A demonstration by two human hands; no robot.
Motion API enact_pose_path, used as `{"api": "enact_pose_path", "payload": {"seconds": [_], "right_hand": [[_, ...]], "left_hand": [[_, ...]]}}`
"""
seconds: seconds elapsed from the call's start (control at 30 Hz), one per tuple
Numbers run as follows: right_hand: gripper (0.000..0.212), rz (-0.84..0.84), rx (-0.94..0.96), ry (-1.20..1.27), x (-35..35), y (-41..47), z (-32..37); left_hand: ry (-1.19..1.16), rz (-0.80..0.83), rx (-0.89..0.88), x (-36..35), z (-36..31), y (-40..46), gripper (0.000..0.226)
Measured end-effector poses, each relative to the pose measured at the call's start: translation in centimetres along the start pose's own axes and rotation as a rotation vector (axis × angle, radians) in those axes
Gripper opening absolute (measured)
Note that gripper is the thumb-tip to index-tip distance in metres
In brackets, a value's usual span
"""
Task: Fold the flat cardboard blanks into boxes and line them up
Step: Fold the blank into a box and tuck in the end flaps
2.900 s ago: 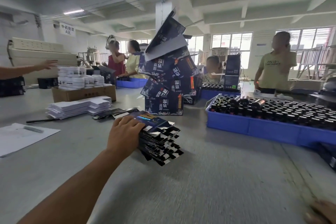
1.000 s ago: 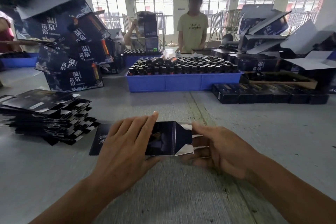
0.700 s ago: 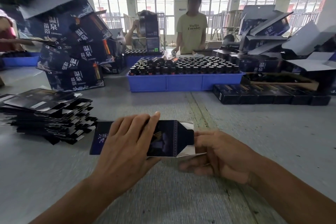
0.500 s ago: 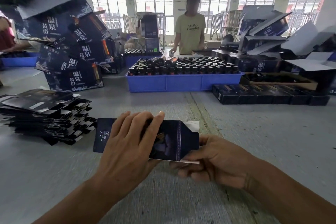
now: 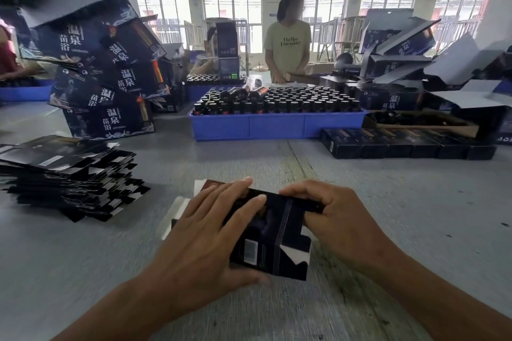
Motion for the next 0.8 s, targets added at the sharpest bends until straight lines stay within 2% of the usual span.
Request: {"api": "enact_pose_path", "payload": {"seconds": [0.07, 0.17, 0.23, 0.4, 0.5, 0.63, 0.8], "right_hand": [[0.054, -0.002, 0.103, -0.027, 0.1, -0.2, 0.8], [0.046, 0.001, 0.133, 0.020, 0.1, -0.4, 1.1], [0.041, 0.038, 0.049, 0.069, -0.2, -0.2, 0.8], [0.043, 0.178, -0.205, 0.176, -1.0, -0.1, 0.0], [0.038, 0.242, -0.255, 0.323, -1.1, -0.1, 0.0], [0.030, 0.180, -0.251, 0.339, -1.0, 0.0, 0.2], [0.032, 0.053, -0.199, 0.280, -0.7, -0.2, 0.6]], "left_hand": [[0.012, 0.064, 0.017, -0.3, -0.1, -0.1, 0.113], [-0.009, 0.076, 0.031, -0.2, -0.2, 0.1, 0.118], [-0.013, 0.031, 0.037, 0.2, 0.0, 0.3, 0.117], [0.028, -0.085, 0.064, 0.9, 0.5, 0.4, 0.109], [0.036, -0.126, 0.046, 1.1, 0.4, 0.5, 0.102], [0.000, -0.173, -0.011, 1.1, 0.2, 0.5, 0.091], [-0.003, -0.166, -0.030, 1.2, 0.2, 0.5, 0.080]]}}
Point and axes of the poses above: each hand's wrist, its own y-axis towards the middle knuckle, its own x-axis out of the back of the hand, z = x × y, the point moved 2 cm from there along y, towards the middle knuckle, and after that the axes turned 15 degrees about -y, right-handed, at the moved point
